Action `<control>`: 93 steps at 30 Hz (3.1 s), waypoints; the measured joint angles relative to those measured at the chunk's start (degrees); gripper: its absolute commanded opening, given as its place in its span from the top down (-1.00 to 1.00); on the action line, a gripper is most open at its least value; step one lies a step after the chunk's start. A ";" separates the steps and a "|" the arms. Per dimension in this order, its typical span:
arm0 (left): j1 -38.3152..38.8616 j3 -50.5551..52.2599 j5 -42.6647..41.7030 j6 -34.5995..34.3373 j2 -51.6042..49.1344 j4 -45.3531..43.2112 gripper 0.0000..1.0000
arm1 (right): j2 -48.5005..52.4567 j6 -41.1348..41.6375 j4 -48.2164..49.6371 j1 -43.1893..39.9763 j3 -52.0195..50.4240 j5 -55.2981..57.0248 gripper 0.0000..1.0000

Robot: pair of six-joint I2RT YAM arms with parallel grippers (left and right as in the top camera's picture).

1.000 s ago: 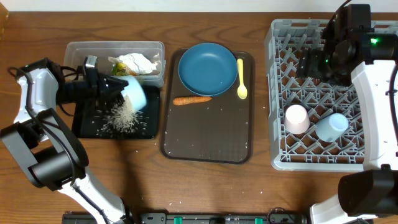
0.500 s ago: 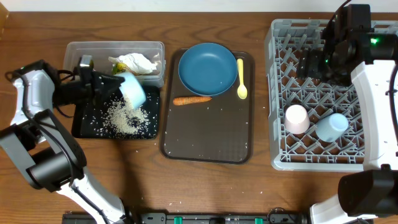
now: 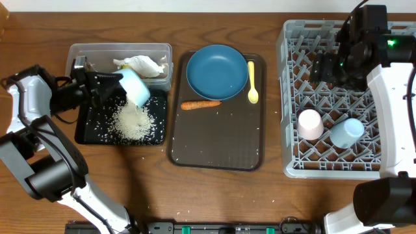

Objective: Sort waste into correct bins and load items into the dishwasher rack
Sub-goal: 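Tilt the bowl to pour the rice onto the black tray, then return the empty bowl to the dark tray and release it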

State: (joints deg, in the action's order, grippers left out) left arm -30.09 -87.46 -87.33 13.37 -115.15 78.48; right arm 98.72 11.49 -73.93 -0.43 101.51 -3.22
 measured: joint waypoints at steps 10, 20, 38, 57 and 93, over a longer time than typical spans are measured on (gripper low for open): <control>0.00 0.00 -1.05 0.02 0.00 3.65 0.88 | 0.00 -0.02 -0.11 0.00 0.00 0.00 -0.68; -0.79 0.00 -1.05 0.68 0.00 3.37 0.88 | 0.00 -0.02 -0.15 0.00 0.00 -0.02 -0.68; -2.89 0.00 0.52 4.90 0.07 9.99 0.88 | 0.00 -0.66 -0.42 0.00 0.00 0.00 -0.68; -2.93 0.02 1.44 10.05 0.13 13.35 0.88 | 0.00 -1.51 -0.61 0.00 0.00 0.00 -0.68; 46.60 0.00 36.76 5.33 7.48 -7.93 0.88 | 0.00 -1.53 -1.49 0.11 0.00 0.00 -0.68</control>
State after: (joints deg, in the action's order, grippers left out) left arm 16.51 -87.46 -50.57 18.70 -107.68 70.54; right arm 98.72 9.96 -75.42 -0.32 101.51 -3.22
